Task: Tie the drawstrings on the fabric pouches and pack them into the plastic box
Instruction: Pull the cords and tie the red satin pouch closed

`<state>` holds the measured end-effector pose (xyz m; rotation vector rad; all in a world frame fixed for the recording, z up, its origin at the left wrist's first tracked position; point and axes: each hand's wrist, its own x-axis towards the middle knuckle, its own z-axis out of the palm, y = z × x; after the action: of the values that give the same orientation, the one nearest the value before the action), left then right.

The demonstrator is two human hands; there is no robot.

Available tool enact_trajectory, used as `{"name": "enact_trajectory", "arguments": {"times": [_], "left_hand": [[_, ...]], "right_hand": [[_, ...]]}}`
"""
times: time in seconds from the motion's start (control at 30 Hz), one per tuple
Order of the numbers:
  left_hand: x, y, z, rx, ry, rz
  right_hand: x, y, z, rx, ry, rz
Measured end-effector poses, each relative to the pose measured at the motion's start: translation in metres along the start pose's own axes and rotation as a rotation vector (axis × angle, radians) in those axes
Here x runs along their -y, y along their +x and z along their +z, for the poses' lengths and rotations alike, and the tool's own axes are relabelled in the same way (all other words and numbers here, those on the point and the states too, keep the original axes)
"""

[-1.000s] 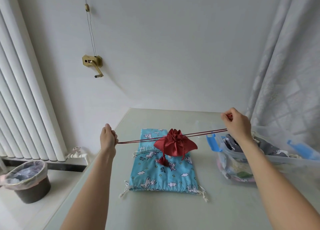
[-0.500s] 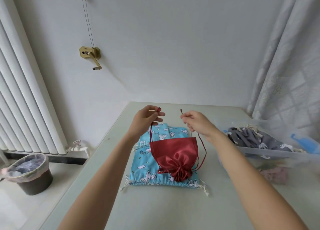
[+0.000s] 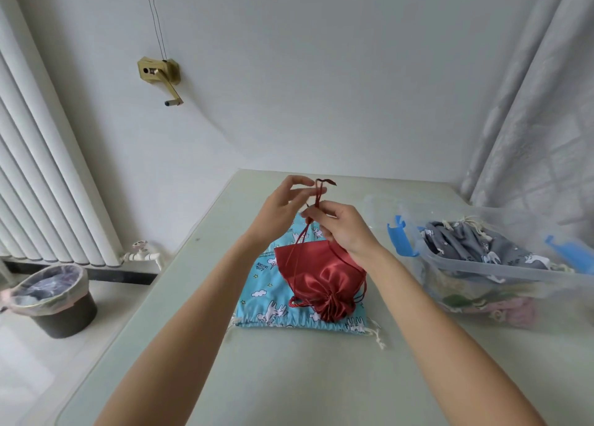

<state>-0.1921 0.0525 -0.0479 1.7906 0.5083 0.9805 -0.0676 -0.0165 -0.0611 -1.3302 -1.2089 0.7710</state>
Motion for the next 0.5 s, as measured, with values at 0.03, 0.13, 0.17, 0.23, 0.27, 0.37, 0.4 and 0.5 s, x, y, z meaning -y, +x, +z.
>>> {"name": "enact_trajectory", "arguments": {"times": [0.03, 0.13, 0.17, 0.23, 0.27, 0.37, 0.4, 0.5], "left_hand": [[0.003, 0.000, -0.004, -0.037, -0.003, -0.033], [0.012, -0.003, -0.013, 0.013, -0.073, -0.148], [0.013, -0.004, -0.014, 0.057, -0.089, -0.156], [0.013, -0.006, -0.014, 0.101, -0.038, -0.129], [0.011, -0.005, -0.013, 0.095, 0.019, -0.102], [0.014, -0.002, -0.010, 0.032, 0.061, -0.070], [0.015, -0.001, -0.010, 0.016, 0.040, -0.081], [0.019, -0.003, -0.009, -0.078, -0.003, -0.094]], "right_hand": [[0.001, 0.001, -0.003, 0.008, 0.022, 0.009], [0.000, 0.001, -0.012, 0.072, 0.054, 0.027], [-0.001, 0.002, -0.013, 0.097, 0.059, 0.037], [-0.002, 0.002, -0.015, 0.125, 0.055, 0.058], [-0.001, 0.003, -0.015, 0.128, 0.055, 0.063], [-0.001, 0.004, -0.015, 0.111, 0.055, 0.043], [-0.002, 0.004, -0.015, 0.102, 0.049, 0.031], [-0.007, 0.005, -0.018, 0.081, -0.031, 0.008]]}}
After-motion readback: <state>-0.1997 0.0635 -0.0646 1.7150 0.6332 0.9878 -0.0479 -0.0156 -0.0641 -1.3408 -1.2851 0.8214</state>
